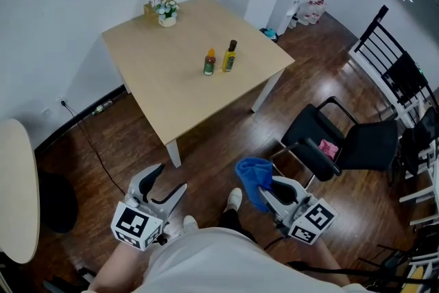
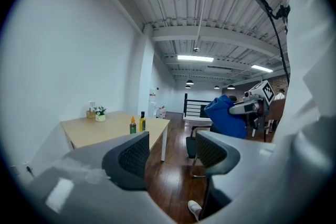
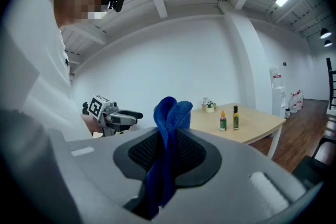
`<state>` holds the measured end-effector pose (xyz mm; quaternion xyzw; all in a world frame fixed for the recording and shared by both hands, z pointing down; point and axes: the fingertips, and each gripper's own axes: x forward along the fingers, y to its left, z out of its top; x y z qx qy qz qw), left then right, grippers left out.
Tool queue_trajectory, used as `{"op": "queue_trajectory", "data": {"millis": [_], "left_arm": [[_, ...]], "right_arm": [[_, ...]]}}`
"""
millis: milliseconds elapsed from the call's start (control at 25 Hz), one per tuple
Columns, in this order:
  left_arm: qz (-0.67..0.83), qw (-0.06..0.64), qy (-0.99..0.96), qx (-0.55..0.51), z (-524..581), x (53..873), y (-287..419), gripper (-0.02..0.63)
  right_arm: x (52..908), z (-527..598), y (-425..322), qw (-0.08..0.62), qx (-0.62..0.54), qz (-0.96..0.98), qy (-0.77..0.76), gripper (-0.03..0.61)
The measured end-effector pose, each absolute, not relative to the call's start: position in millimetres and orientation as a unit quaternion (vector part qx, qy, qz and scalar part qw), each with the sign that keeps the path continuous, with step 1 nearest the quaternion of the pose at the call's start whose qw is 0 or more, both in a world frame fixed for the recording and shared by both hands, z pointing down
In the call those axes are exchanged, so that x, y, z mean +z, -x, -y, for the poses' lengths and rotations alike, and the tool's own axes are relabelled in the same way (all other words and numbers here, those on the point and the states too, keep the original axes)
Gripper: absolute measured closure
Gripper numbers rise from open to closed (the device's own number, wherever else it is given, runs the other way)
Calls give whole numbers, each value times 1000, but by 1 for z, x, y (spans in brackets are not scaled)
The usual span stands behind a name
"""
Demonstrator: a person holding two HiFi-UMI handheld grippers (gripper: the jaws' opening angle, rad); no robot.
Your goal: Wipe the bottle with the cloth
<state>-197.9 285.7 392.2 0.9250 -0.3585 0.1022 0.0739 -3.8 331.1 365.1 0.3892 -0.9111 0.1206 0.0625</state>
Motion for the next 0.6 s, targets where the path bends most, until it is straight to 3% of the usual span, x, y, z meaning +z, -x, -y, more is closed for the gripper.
{"op": "queue_trajectory", "data": {"millis": [600], "left_arm": [[346, 74, -929, 108, -295, 401, 200, 324]], "right_arm": [[372, -339, 12, 66, 123, 911, -388, 495]]}}
